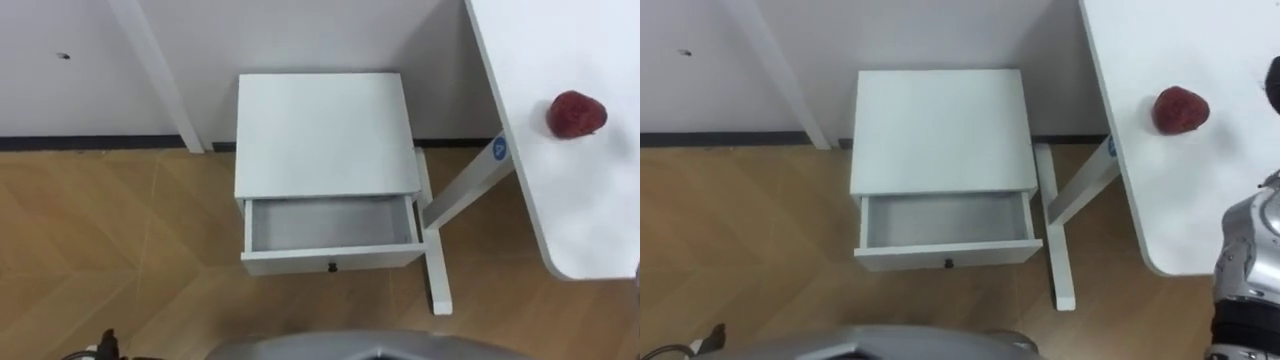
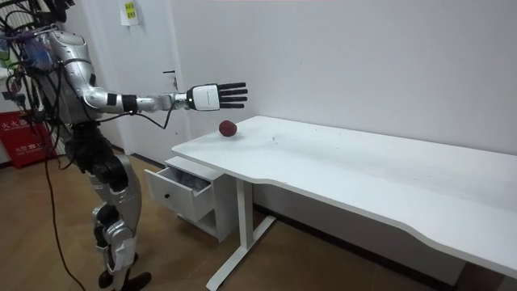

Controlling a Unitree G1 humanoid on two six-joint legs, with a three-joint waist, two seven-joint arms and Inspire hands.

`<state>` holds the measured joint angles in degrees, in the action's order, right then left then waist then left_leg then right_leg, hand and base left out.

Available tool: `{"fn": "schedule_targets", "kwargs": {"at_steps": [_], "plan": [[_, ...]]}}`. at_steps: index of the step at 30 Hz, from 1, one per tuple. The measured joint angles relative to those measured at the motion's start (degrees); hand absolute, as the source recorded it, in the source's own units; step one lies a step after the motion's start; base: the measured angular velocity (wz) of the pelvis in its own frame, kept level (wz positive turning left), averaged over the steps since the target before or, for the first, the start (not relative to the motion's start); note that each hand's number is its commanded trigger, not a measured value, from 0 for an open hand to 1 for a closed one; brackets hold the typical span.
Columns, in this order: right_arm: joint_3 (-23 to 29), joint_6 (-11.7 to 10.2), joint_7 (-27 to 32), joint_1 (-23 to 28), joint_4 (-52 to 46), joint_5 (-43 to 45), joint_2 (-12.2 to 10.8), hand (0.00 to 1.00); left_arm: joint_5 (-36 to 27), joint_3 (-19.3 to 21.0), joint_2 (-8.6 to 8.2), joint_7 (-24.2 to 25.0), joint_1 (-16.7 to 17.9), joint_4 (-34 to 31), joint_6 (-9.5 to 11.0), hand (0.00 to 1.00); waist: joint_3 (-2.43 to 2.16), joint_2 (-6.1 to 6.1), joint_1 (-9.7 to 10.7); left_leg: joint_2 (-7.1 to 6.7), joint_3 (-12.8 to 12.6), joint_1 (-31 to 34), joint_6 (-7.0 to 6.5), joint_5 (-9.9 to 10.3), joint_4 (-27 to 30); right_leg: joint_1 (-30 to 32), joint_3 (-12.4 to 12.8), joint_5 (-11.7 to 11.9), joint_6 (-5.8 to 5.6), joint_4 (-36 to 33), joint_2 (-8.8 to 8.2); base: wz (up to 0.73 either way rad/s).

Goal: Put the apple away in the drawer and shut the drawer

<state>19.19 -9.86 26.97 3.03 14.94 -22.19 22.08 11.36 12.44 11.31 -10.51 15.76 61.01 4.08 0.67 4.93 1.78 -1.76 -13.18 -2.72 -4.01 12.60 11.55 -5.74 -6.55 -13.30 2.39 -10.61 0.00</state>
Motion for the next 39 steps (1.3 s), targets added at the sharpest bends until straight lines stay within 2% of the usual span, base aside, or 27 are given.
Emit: {"fn": "schedule_targets", "kwargs": {"at_steps": [5, 6, 9, 13, 17, 23, 25, 27, 36, 39], "plan": [[-1.39, 0.38, -4.02, -0.32, 2.74, 2.73, 0.08, 0.0, 0.14, -0.43, 0.16, -0.01, 0.11, -0.37, -0.15, 0.0, -0.18, -0.74, -0.71, -0.04, 0.16, 0.04, -0.01, 0.0, 0.03, -0.12, -0.44, 0.1, -0.15, 0.01, -0.07, 0.02], [-2.27, 1.18, -4.76, -0.32, 3.5, 3.52, 0.11, 0.0, 0.17, -0.47, 0.16, -0.01, 0.22, -0.37, -0.51, 0.0, -0.3, -0.94, -0.65, -0.09, 0.64, 0.09, -0.01, 0.0, 0.08, -0.22, -1.17, 0.1, -0.15, 0.0, -0.12, 0.14], [-2.63, 1.3, -6.82, -0.66, 6.38, 4.71, 0.14, 0.0, 0.18, -0.67, 0.15, 0.0, 0.2, -0.36, -1.2, 0.0, -0.55, -1.48, -0.78, -0.08, 0.85, 0.07, 0.0, -0.01, 0.07, -0.23, -1.52, 0.1, -0.15, 0.0, -0.13, 0.06], [-2.67, 1.86, -8.25, -3.31, 10.65, 4.89, 0.42, 0.0, 0.19, -0.66, 0.15, 0.11, 0.49, -0.39, -1.49, 0.0, -0.53, -1.55, -0.82, -0.07, 0.93, 0.11, 0.06, -0.12, 0.11, -0.11, -1.47, 0.11, -0.13, -0.03, -0.09, 0.0], [-2.69, 1.99, -9.78, -3.91, 11.67, 4.9, 0.79, 0.0, 0.19, -0.63, 0.17, 0.77, 0.55, -0.4, -1.49, 0.0, -0.48, -1.39, -0.86, -0.08, 1.06, 0.25, 0.06, -0.12, 0.19, -0.03, -1.54, 0.11, -0.12, -0.06, -0.09, 0.0], [-2.99, 1.99, -12.71, -3.95, 12.61, 7.69, 1.33, 0.0, 0.74, -0.79, 0.61, 1.07, 0.56, -0.38, -1.45, 0.0, -0.62, -0.19, -0.71, -0.09, 1.34, 0.35, 0.06, -0.12, 0.31, -0.08, -1.53, 0.12, -0.11, -0.07, -0.08, 0.01], [-4.74, 1.92, -13.81, -4.01, 14.32, 9.04, 2.23, 0.0, 0.88, -0.89, 1.08, 1.11, 0.56, -0.3, -1.4, 0.0, -0.46, 0.37, -0.89, -0.08, 1.34, 0.24, 0.06, -0.12, 0.35, -0.21, -1.48, 0.12, -0.1, -0.06, -0.08, 0.0], [-6.15, 1.92, -15.1, -4.12, 16.05, 9.24, 2.88, 0.0, 0.83, -0.9, 1.31, 1.15, 0.56, -0.16, -1.4, 0.0, -0.49, 0.61, -0.94, -0.08, 1.34, 0.24, 0.06, -0.12, 0.36, -0.21, -1.44, 0.12, -0.1, -0.06, -0.08, 0.0], [-7.24, 2.43, -19.76, -4.25, 20.48, 9.54, 3.97, 0.0, 0.69, -0.9, 2.18, 2.69, 0.55, 0.96, -1.27, 0.0, -0.45, 0.79, -1.38, -0.08, 2.07, 1.04, 0.06, -0.12, 1.25, -0.06, -2.37, 0.16, -0.04, -0.06, -0.15, 0.04], [-7.27, 2.43, -21.5, -4.26, 21.9, 9.68, 4.02, 0.0, 0.71, -0.9, 2.2, 2.82, 0.82, 1.02, -1.27, 0.0, -0.38, 0.94, -2.07, -0.07, 2.23, 1.05, 0.06, -0.12, 1.32, -0.21, -2.88, 0.19, 0.02, -0.07, -0.15, 0.04]]}}
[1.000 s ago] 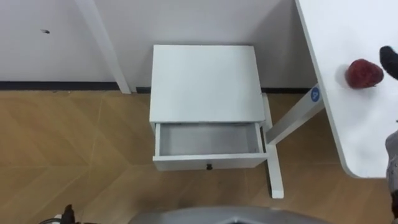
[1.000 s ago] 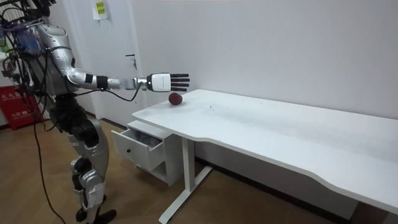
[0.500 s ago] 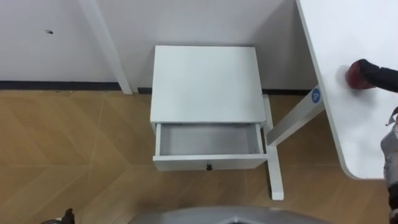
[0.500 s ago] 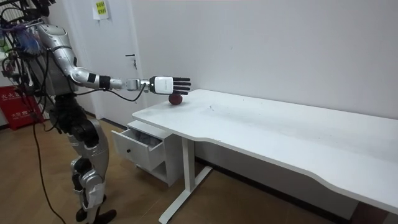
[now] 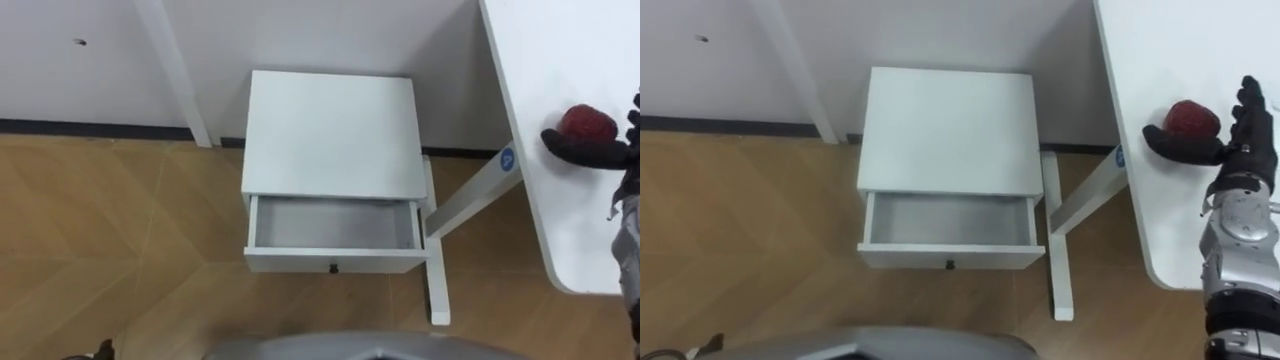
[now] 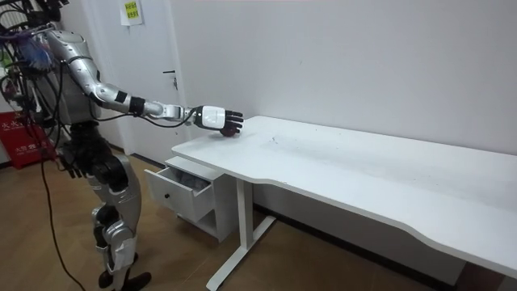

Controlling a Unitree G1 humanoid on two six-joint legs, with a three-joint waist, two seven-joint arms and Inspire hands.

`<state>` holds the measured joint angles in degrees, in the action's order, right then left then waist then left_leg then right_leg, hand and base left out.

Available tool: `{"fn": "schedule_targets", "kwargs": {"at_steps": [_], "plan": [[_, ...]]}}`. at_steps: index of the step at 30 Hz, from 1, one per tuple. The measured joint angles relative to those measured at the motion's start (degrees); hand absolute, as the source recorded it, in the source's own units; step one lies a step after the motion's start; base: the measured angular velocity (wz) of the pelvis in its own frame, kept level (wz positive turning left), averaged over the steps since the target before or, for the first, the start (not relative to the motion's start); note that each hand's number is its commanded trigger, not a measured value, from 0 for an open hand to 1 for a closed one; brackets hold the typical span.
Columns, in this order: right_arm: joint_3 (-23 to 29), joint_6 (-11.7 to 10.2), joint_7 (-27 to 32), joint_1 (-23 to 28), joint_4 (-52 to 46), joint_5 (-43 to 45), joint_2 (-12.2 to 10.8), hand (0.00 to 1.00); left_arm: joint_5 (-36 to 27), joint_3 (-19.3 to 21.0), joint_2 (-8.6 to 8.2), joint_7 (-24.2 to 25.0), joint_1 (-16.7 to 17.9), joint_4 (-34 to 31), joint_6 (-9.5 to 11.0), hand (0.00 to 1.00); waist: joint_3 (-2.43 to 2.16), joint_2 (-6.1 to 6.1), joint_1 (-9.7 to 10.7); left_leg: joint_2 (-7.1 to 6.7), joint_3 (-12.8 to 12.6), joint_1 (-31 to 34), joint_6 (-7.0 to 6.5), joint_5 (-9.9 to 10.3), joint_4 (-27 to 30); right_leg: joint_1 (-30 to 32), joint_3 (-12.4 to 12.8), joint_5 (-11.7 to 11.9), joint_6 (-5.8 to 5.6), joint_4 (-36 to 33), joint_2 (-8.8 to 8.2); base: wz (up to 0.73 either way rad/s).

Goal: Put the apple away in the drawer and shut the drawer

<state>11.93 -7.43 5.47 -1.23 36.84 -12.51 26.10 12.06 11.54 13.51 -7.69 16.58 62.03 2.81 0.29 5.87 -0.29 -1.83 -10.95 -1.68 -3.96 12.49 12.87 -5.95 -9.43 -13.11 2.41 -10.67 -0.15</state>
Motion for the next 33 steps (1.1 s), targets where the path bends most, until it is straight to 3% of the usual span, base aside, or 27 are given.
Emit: {"fn": "schedule_targets", "kwargs": {"at_steps": [6, 7, 8, 10, 17, 33], "plan": [[-0.04, 0.06, -2.26, -0.02, 1.19, 1.82, 0.0, 0.0, 0.13, 0.03, 0.1, 1.07, 0.33, 0.02, 0.0, 0.0, 0.13, 0.39, -0.22, 0.01, 0.14, 0.17, -0.01, 0.0, 0.43, -0.1, -0.2, 0.01, 0.02, -0.1, -0.03, 0.01], [-0.04, 0.06, -2.68, -0.03, 1.26, 2.35, 0.0, 0.04, 0.17, 0.03, 0.13, 1.21, 0.44, 0.02, 0.0, 0.0, 0.14, 0.45, -0.32, 0.02, 0.15, 0.19, -0.01, 0.0, 0.45, -0.08, -0.2, 0.02, 0.03, -0.1, -0.03, 0.0], [-0.04, 0.06, -2.88, -0.02, 1.3, 2.71, 0.0, 0.51, 0.19, 0.03, 0.13, 1.3, 0.48, 0.02, 0.0, 0.0, 0.14, 0.47, -0.32, 0.02, 0.15, 0.2, -0.01, 0.0, 0.45, -0.06, -0.19, 0.02, 0.03, -0.09, -0.03, 0.0], [-0.05, 0.05, -3.67, -0.35, 2.67, 3.92, 0.01, 1.0, 0.2, 0.03, 0.22, 1.75, 0.53, 0.01, 0.0, 0.0, 0.1, 0.55, -0.34, 0.02, 0.15, 0.21, -0.01, 0.01, 0.45, -0.05, -0.18, 0.03, 0.06, -0.1, -0.02, 0.0], [-0.04, 0.05, -3.85, -0.92, 3.83, 4.13, 1.37, 1.0, 0.21, 0.06, 0.67, 1.71, 0.62, 0.0, 0.0, 0.0, 0.05, 0.62, -0.29, 0.04, 0.16, 0.2, -0.01, 0.01, 0.45, -0.07, -0.15, 0.06, 0.09, -0.07, 0.01, 0.0], [-1.84, -0.05, -3.69, -3.6, 5.68, 10.04, 1.52, 1.0, 1.38, 0.01, 0.71, 1.58, 0.43, 0.03, -0.02, 0.0, -0.02, 0.9, -0.37, 0.09, 0.16, 0.11, -0.02, 0.0, 0.46, -0.05, -0.29, 0.1, 0.16, -0.11, 0.0, 0.0]]}}
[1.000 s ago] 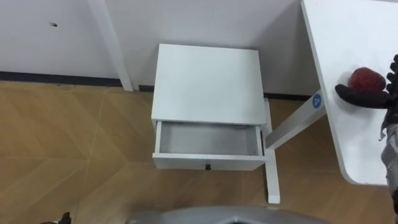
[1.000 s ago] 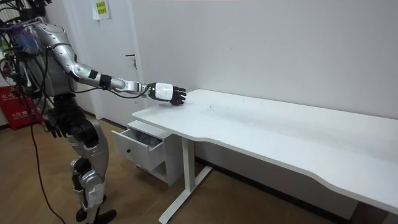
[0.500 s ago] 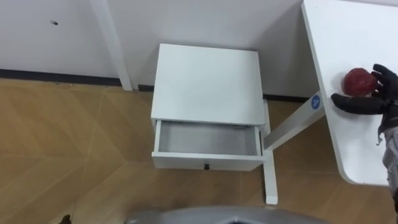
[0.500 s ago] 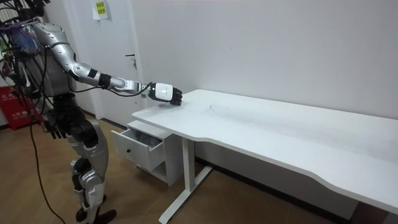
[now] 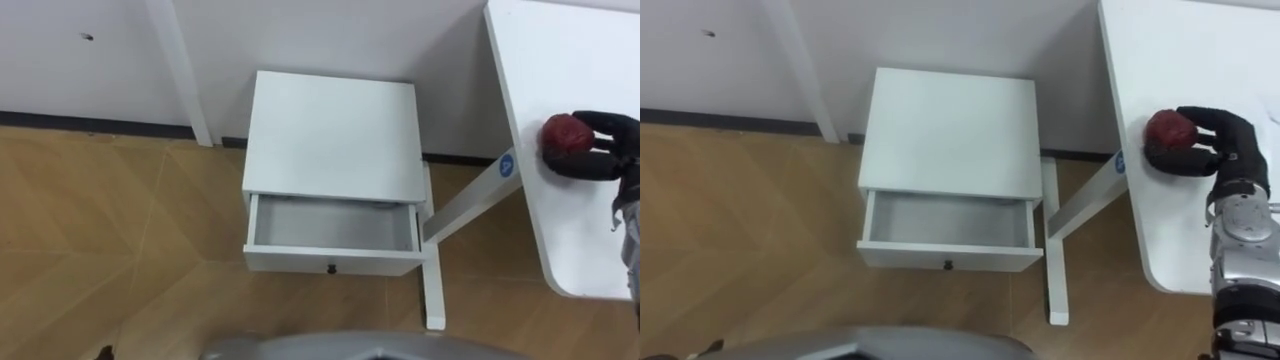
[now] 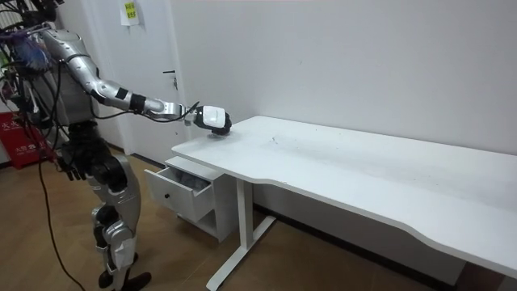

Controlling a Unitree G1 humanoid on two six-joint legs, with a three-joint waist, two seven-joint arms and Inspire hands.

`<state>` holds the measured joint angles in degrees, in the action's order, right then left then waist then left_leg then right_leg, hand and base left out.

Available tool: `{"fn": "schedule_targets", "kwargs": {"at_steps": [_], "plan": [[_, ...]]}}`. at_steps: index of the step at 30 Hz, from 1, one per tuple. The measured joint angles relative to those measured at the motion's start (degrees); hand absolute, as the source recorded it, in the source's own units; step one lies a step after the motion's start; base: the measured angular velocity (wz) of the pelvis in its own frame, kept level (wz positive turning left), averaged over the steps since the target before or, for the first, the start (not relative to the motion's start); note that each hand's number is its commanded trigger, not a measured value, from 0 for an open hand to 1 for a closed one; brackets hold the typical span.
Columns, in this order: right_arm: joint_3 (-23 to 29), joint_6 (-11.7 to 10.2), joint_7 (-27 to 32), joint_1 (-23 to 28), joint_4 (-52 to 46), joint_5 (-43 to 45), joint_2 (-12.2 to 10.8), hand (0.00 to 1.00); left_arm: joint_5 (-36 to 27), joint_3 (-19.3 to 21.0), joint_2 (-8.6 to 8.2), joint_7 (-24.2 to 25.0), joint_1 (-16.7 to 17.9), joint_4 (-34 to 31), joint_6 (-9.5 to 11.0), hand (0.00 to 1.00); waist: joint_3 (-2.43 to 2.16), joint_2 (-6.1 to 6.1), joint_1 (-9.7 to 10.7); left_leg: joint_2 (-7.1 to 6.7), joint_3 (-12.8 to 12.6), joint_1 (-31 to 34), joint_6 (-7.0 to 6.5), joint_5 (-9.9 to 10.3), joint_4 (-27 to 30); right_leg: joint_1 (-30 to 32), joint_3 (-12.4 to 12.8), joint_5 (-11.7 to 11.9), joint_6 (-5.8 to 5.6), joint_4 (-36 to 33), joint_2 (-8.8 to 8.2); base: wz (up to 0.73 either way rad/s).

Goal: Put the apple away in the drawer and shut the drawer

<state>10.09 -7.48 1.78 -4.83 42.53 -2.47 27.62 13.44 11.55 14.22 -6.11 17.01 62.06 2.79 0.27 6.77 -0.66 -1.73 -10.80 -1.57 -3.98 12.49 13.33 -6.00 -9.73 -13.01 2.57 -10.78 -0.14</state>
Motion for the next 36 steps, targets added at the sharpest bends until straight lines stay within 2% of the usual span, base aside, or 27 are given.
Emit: {"fn": "schedule_targets", "kwargs": {"at_steps": [3, 8, 12, 15, 20, 24, 26, 29, 32, 36], "plan": [[-1.03, 0.06, 0.04, -0.71, -1.02, 3.64, -0.03, 1.0, 0.02, -0.83, 0.17, 0.16, -0.18, 0.0, -0.03, 0.0, 0.06, -0.24, -0.12, 0.02, 0.01, 0.06, -0.01, 0.01, -0.09, 0.03, -0.07, 0.02, 0.01, 0.01, 0.01, 0.0], [-6.73, 0.11, -1.48, -0.74, -6.35, 6.65, -0.13, 1.0, 0.83, -3.84, 0.12, 1.14, -1.78, 0.03, -0.29, 0.0, 0.05, -0.84, -1.53, 0.04, 0.07, 0.16, 0.0, 0.01, -0.01, 0.02, -0.42, 0.12, -0.01, 0.11, 0.03, 0.01], [-13.47, 0.65, -4.97, -0.74, -13.77, 10.01, -0.37, 1.0, 0.78, -5.98, 0.12, 1.86, -3.65, -0.04, -0.34, 0.0, 0.19, -2.27, -3.09, 0.04, 0.03, 0.19, 0.0, 0.01, -0.05, 0.05, -0.36, 0.11, -0.01, 0.14, 0.0, 0.0], [-17.21, 0.77, -6.16, -0.79, -16.41, 11.46, -0.57, 1.0, 0.67, -6.3, 0.15, 1.83, -4.53, -0.08, -0.35, 0.0, -0.08, -2.89, -4.63, 0.03, 0.17, 0.19, 0.01, 0.0, -0.11, 0.08, -0.54, 0.11, -0.01, 0.2, 0.0, 0.02], [-19.09, 1.49, -6.96, -0.49, -20.37, 14.25, -3.15, 1.0, 0.8, -6.67, -0.43, 1.64, -4.56, -0.11, -1.05, 0.0, -0.16, -2.44, -5.63, -0.02, 0.64, 0.21, 0.06, -0.04, -0.32, -0.05, -1.51, 0.11, -0.01, 0.29, 0.0, 0.05], [-23.59, 2.43, -8.27, -0.47, -21.43, 14.01, -4.22, 1.0, 0.78, -9.57, -0.23, 1.54, -4.45, -0.12, -1.86, 0.0, -0.19, -1.17, -6.14, -0.14, 1.55, -0.13, 0.12, -0.08, -0.59, -0.56, -1.61, 0.12, -0.01, 0.39, 0.01, 0.09], [-25.33, 2.64, -8.63, -0.45, -21.26, 14.02, -4.79, 1.0, 0.74, -10.27, -0.3, 1.54, -4.52, -0.11, -2.3, 0.0, -0.19, -0.92, -6.17, -0.16, 1.64, -0.17, 0.12, -0.08, -0.55, -0.7, -1.78, 0.13, -0.03, 0.53, 0.01, 0.07], [-27.28, 2.77, -9.25, -0.42, -21.17, 14.11, -5.82, 1.0, 0.73, -11.84, -0.31, 1.55, -4.74, -0.05, -2.71, 0.0, -0.03, -1.11, -6.28, -0.24, 1.83, -0.11, 0.12, -0.08, -0.55, -1.0, -1.96, 0.32, -0.22, 1.1, 0.01, 0.03], [-27.79, 2.8, -9.53, -0.19, -21.12, 16.37, -6.75, 1.0, 0.75, -11.9, -0.37, 1.6, -5.09, -0.11, -2.75, 0.0, 0.48, -1.87, -6.25, -0.28, 1.99, 0.3, 0.11, -0.08, -0.36, -0.8, -1.89, 0.35, -0.22, 1.11, 0.0, 0.01], [-29.37, 3.34, -11.11, 0.16, -20.75, 22.09, -6.87, 1.0, 0.97, -11.88, -0.4, 1.57, -6.35, -0.17, -2.75, 0.0, 0.59, -2.61, -6.38, -0.24, 2.12, 2.28, 0.03, -0.15, 0.22, 0.9, -1.94, 0.39, -0.14, 1.01, 0.01, 0.0]]}}
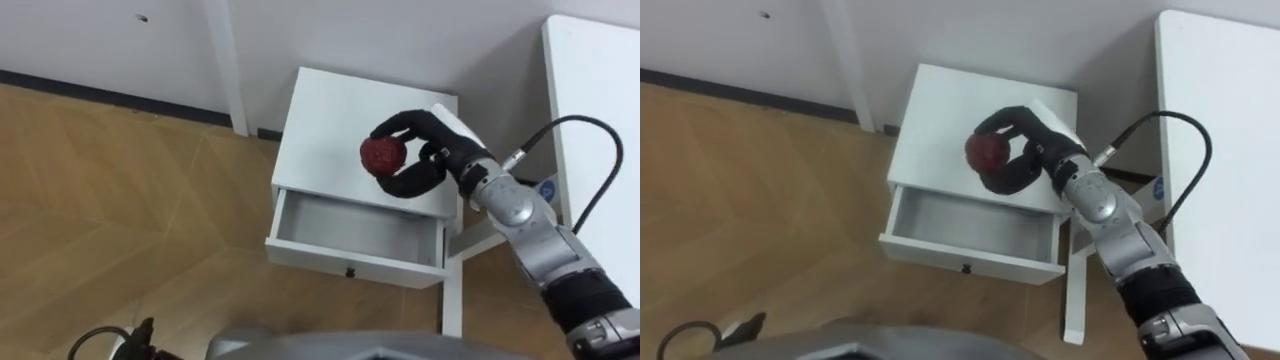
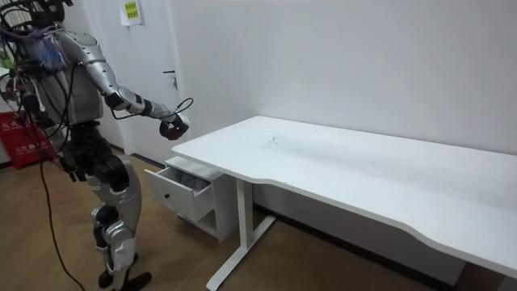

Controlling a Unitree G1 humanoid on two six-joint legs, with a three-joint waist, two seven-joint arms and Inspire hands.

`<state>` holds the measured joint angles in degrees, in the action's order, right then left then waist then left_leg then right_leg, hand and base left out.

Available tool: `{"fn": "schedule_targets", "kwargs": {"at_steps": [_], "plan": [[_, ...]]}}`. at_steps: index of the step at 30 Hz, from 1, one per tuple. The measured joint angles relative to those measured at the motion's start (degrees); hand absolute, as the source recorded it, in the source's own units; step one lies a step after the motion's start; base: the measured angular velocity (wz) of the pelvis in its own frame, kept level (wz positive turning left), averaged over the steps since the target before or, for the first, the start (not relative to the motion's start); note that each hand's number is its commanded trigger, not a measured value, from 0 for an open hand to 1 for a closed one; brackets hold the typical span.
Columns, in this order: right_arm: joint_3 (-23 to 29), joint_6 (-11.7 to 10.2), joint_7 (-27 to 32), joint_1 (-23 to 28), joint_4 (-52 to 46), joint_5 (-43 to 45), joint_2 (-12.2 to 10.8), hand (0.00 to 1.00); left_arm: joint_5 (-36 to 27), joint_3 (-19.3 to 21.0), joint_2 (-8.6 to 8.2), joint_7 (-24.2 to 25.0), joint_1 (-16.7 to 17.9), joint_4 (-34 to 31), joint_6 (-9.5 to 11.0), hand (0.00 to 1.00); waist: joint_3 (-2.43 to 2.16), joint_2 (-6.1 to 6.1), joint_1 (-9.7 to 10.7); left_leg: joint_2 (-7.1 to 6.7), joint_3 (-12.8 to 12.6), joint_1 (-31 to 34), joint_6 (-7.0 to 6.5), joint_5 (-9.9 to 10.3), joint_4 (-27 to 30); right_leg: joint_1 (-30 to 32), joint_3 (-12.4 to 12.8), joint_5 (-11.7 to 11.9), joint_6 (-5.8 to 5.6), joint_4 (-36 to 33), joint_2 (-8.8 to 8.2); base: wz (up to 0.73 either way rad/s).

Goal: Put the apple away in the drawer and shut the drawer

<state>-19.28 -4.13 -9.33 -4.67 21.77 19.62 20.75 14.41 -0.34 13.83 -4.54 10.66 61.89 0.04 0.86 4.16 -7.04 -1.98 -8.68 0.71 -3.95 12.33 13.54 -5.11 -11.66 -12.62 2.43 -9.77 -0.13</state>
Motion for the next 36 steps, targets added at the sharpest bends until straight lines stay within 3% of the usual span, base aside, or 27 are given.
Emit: {"fn": "schedule_targets", "kwargs": {"at_steps": [3, 7, 8, 9, 15, 27, 36], "plan": [[-0.28, 0.14, -1.36, 0.98, 0.0, 2.07, -0.18, 1.0, 0.31, 0.08, 0.05, -0.07, -0.2, -0.04, 0.0, 0.0, -0.41, -0.56, -0.06, -0.01, 0.0, 0.4, 0.0, -0.06, -0.03, 0.39, 0.01, 0.02, 0.03, 0.01, 0.0, 0.0], [-0.3, 0.28, -2.0, 2.47, 0.01, 3.1, -0.47, 1.0, 0.32, 0.08, 0.0, -0.2, -0.07, -1.19, 0.03, 0.0, -0.71, -0.19, -0.49, -0.01, 0.03, 0.27, 0.01, -0.07, -0.06, 0.3, 0.04, 0.02, 0.03, 0.09, 0.0, 0.0], [-0.3, 0.38, -2.15, 2.69, 0.02, 3.22, -0.52, 0.36, 0.32, 0.08, 0.0, -0.24, -0.04, -1.37, 0.1, 0.0, -0.73, -0.11, -0.58, -0.01, 0.03, 0.21, 0.01, -0.07, -0.08, 0.26, 0.07, 0.02, 0.03, 0.09, 0.0, 0.0], [-0.31, 0.44, -2.32, 2.96, 0.36, 3.24, -0.74, 0.0, 0.32, 0.07, 0.0, -0.28, -0.05, -1.39, 0.27, 0.0, -0.74, 0.02, -0.69, -0.02, 0.03, 0.0, 0.01, -0.07, -0.18, 0.12, 0.09, 0.02, 0.02, 0.09, 0.0, 0.0], [-0.37, 0.46, -3.03, 4.17, 2.11, 3.23, -1.53, 0.0, 0.32, 0.03, 0.01, -0.32, -0.33, -1.35, 0.59, 0.0, -0.25, 0.68, -1.02, -0.04, 0.03, 0.03, 0.01, -0.07, -0.21, 0.02, 0.07, 0.02, 0.02, 0.08, 0.0, 0.0], [-0.27, 0.46, -3.28, 4.24, 2.18, 3.12, -2.36, 0.0, 0.26, -0.12, -0.05, -0.29, 0.11, -1.27, 0.55, 0.0, -0.11, 0.29, -0.69, -0.13, 0.71, 0.79, 0.0, -0.06, 0.22, 0.17, -0.39, 0.04, 0.04, 0.02, -0.02, 0.03], [1.66, 0.37, -1.78, 6.29, 2.19, 2.61, -2.75, 0.0, 0.31, 0.27, -1.48, -0.34, 0.57, -1.23, 0.49, 0.0, -0.91, -0.67, -0.21, -0.41, 0.98, 0.27, -0.16, -0.16, 0.05, -0.21, -0.96, 0.03, 0.03, 0.18, -0.3, 0.01]]}}
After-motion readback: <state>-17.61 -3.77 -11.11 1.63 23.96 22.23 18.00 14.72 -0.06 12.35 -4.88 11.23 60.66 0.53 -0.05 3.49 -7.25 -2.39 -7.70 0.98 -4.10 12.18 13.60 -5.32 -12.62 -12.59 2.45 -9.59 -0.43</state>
